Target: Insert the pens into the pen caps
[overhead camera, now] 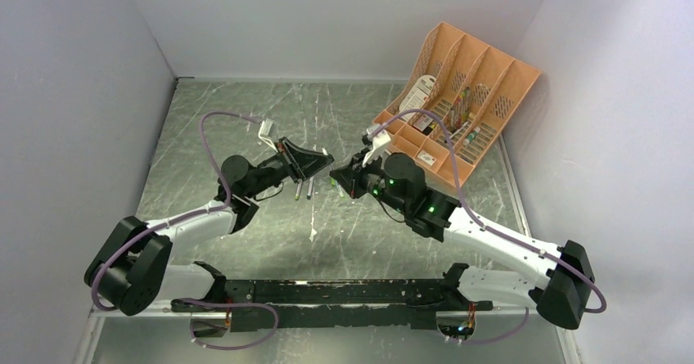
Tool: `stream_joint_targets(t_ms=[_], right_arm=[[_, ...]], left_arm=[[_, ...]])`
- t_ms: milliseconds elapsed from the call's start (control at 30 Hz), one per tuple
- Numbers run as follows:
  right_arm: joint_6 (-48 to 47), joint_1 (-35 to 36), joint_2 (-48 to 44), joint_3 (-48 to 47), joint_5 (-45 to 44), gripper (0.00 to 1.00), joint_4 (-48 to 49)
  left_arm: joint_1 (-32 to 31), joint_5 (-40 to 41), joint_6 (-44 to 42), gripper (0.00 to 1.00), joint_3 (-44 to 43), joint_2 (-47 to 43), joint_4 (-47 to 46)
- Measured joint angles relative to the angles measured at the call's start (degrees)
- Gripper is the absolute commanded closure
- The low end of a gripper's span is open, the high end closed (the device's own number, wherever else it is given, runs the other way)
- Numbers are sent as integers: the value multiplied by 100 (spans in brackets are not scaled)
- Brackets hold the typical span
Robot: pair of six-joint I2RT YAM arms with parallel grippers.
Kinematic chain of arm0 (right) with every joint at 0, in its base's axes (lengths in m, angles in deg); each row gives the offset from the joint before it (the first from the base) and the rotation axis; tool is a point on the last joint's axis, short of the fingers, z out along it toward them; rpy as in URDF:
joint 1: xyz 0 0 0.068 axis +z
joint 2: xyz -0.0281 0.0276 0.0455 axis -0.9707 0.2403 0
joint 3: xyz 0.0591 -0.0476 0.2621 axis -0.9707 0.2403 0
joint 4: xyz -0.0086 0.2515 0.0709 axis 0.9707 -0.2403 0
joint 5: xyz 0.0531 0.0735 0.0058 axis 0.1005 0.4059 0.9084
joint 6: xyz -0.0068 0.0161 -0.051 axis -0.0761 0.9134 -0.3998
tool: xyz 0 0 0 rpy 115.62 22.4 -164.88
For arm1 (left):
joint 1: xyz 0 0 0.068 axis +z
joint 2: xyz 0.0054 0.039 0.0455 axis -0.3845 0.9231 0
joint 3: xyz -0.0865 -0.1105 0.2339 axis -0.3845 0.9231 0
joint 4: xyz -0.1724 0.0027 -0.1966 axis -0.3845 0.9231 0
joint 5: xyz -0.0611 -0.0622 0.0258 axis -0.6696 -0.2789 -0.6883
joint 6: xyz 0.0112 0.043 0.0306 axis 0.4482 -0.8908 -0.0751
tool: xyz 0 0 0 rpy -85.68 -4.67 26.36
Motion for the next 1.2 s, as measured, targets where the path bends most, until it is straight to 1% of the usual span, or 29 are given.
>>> stream_joint_targets(t_ms=[133, 167, 233, 267, 300, 367, 500, 633, 667, 733, 767, 800, 833, 900, 967, 1033, 1200], right_arm=[[-46, 4, 79, -11, -26, 100, -7], [-48, 7, 79, -11, -26, 92, 11], [-48, 4, 79, -11, -26, 72, 20], [-55, 4, 79, -11, -11, 67, 26], [-42, 7, 79, -11, 24, 65, 37], [-63, 20, 79, -11, 105, 65, 46], [-55, 35, 76, -11, 192, 65, 57], [-52, 35, 39, 17, 223, 72, 57], [-52, 35, 28, 31, 223, 78, 55], [-63, 35, 11, 63, 212, 95, 57], [-70, 33, 7, 72, 190, 100, 59], [-48, 28, 0, 83, 155, 100, 66], [-50, 28, -11, 90, 136, 100, 72], [-46, 31, -33, 90, 114, 100, 83], [-46, 35, -50, 92, 109, 100, 90], [-46, 42, -72, 92, 94, 100, 96], [-85, 42, -101, 87, 44, 100, 140]], left_arm=[[-17, -142, 109, 93, -66, 81, -140], [-15, -175, 138, 93, -70, 101, -181], [-15, -195, 162, 93, -87, 129, -212], [-15, -195, 170, 93, -87, 131, -219], [-17, -195, 166, 93, -92, 129, -221], [-17, -192, 162, 93, -116, 125, -199], [-17, -190, 120, 93, -238, 98, -103], [-17, -188, 94, 93, -431, 55, -50], [-17, -188, 94, 93, -466, 48, -50], [-17, -190, 101, 93, -527, 46, -61], [-17, -197, 109, 93, -542, 46, -66], [-17, -203, 120, 93, -555, 48, -68], [-17, -214, 129, 89, -570, 50, -66], [-17, -223, 149, 64, -581, 52, -79], [-17, -212, 149, 50, -581, 52, -83], [-20, -199, 164, 45, -581, 37, -72], [-92, -192, 160, 47, -557, -52, -79]])
